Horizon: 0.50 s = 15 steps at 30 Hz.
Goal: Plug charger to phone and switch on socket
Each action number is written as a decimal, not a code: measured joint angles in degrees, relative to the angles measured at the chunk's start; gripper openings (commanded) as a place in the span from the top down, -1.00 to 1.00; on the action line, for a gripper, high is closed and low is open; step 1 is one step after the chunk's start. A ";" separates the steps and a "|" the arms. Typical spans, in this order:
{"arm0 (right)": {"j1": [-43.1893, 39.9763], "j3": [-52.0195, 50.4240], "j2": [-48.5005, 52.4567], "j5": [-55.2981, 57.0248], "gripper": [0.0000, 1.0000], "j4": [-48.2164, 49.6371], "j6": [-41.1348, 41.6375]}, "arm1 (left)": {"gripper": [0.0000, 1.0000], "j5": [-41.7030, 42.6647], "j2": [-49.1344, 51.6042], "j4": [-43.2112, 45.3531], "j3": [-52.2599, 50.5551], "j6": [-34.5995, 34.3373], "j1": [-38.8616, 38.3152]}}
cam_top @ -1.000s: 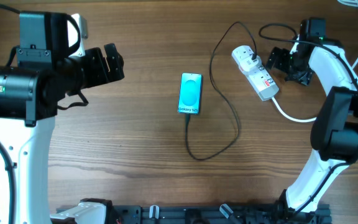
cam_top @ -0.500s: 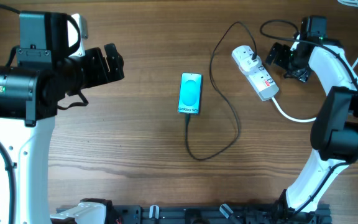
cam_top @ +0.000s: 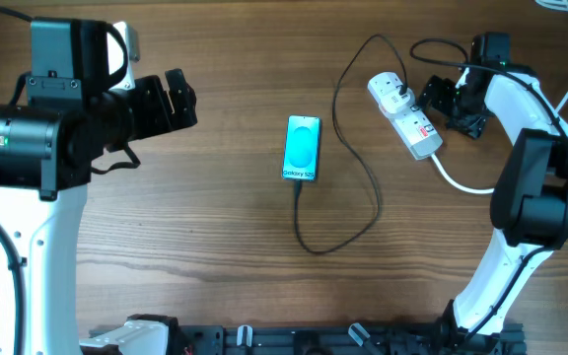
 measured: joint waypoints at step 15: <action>0.00 0.15 0.00 -1.01 -0.99 -0.74 0.02 | -1.00 0.00 0.00 0.00 0.00 0.00 0.00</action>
